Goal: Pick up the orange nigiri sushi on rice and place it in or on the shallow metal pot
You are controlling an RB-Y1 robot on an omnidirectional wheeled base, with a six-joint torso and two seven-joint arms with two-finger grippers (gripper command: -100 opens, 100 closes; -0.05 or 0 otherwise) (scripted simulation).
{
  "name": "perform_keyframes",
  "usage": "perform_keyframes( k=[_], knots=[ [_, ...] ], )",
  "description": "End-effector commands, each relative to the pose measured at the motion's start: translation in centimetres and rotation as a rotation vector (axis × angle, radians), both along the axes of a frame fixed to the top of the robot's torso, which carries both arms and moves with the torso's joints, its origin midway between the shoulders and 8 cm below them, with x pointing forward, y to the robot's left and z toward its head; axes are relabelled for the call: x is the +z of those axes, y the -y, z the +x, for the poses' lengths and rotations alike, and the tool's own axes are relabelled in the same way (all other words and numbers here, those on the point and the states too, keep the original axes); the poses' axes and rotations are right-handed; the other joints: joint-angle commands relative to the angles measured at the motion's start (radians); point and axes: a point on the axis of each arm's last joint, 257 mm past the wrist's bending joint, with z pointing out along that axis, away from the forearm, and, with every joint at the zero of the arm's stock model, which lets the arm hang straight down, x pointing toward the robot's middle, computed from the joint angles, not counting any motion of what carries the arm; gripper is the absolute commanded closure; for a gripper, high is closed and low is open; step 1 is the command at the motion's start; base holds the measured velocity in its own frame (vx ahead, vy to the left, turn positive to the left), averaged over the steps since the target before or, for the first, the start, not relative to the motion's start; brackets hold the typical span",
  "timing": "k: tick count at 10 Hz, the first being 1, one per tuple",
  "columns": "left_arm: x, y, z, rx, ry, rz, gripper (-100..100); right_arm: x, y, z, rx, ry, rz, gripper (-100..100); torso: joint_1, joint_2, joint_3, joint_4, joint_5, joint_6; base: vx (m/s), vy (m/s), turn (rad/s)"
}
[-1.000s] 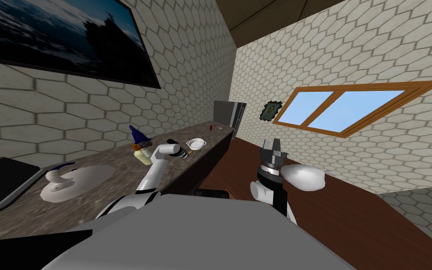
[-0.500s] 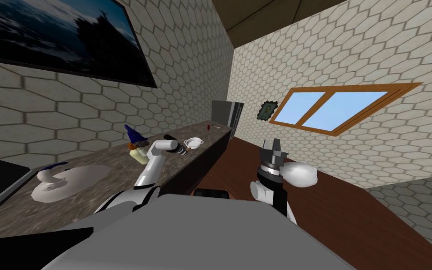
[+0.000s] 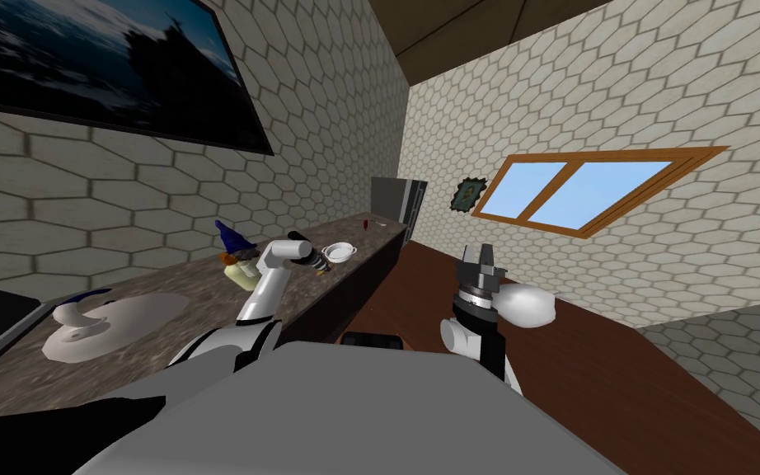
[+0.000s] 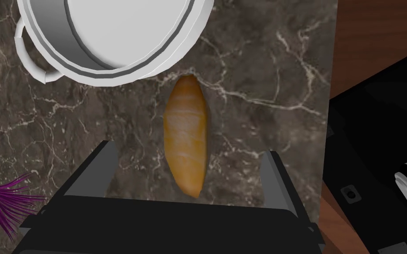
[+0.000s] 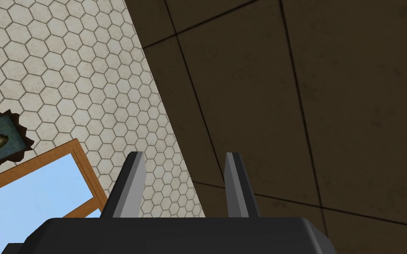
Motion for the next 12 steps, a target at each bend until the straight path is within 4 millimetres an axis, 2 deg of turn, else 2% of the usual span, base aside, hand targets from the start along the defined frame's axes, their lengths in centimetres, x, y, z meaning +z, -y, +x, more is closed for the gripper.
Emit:
perform_keyframes(
  k=[1, 5, 7, 12],
  knots=[
    [0.6, -0.3, -0.3, 0.003, -0.020, 0.009, -100, 0.0, 0.0, 0.0, 0.000, 0.000, 0.000, 0, 0.000, 0.000, 0.000, 0.000, 0.000, 0.000, 0.013, -0.006, -0.021],
    [1.2, -2.1, -1.5, 0.021, -0.075, 0.061, -100, 0.0, 0.0, 0.0, 0.000, 0.000, 0.000, 0, 0.000, -0.001, 0.000, 0.000, 0.000, 0.000, 0.021, -0.008, -0.012],
    [-0.1, -4.8, -3.6, 0.057, -0.143, 0.128, -100, 0.0, 0.0, 0.0, 0.000, 0.000, 0.000, 0, -0.001, -0.003, -0.002, -0.001, 0.000, 0.000, 0.088, -0.041, 0.014],
    [-3.0, -9.4, -8.7, 0.133, -0.274, 0.228, -100, 0.0, 0.0, 0.0, 0.000, 0.000, 0.000, 0, -0.006, -0.009, -0.005, -0.002, -0.001, 0.000, 0.147, -0.102, 0.011]
  ],
)
